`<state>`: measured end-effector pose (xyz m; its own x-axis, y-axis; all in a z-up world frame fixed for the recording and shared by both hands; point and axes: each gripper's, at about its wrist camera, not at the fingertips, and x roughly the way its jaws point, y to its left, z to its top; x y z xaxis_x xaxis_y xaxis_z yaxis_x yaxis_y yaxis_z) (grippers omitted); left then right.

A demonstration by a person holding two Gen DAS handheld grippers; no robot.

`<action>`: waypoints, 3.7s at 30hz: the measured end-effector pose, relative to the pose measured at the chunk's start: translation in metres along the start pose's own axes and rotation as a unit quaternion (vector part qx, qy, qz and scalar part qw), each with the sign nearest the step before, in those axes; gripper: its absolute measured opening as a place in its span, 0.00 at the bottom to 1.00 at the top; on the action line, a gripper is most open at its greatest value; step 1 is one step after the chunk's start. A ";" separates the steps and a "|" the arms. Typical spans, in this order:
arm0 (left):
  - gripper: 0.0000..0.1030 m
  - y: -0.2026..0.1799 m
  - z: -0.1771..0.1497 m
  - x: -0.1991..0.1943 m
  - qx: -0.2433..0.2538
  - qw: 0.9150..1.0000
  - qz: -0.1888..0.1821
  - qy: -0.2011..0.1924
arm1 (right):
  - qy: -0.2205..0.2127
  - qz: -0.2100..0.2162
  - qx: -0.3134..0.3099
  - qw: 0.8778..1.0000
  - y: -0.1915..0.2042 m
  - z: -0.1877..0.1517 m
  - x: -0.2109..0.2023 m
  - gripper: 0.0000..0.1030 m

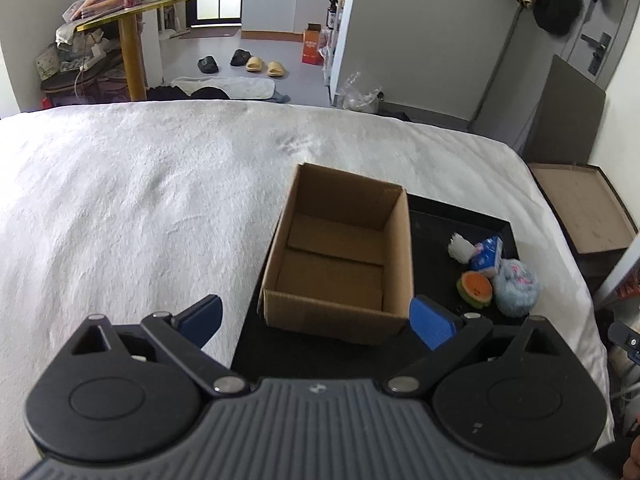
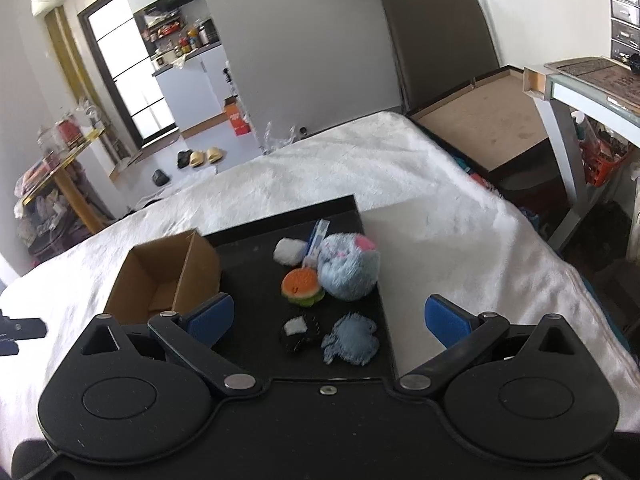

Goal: Organize soft objects
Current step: 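Move the right tool to the grey-blue plush and close on it, then lift the grey-blue plush with the right tool and drop it into the cardboard box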

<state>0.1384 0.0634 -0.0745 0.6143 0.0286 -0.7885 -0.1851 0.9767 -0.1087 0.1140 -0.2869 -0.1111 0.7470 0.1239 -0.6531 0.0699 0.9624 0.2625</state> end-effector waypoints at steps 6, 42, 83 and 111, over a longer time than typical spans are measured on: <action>0.97 0.004 0.008 0.019 -0.006 1.000 0.016 -0.002 | -0.001 -0.001 0.029 1.000 -0.014 0.005 0.026 0.94; 0.31 0.034 0.009 0.147 -0.064 0.996 0.058 0.031 | 0.081 -0.031 0.030 0.996 -0.026 0.012 0.195 0.74; 0.11 0.039 -0.015 0.123 -0.041 0.999 -0.012 0.025 | 0.017 0.038 -0.059 0.997 0.089 0.045 0.107 0.40; 0.10 0.043 0.000 0.137 -0.035 0.999 -0.017 0.024 | 0.016 0.090 -0.237 0.967 0.215 0.019 0.139 0.40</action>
<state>0.2145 0.1094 -0.1874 0.5838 -0.0156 -0.8117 -0.2186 0.9599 -0.1757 0.2459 -0.0676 -0.1320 0.6976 0.3005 -0.6504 -0.3765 0.9261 0.0241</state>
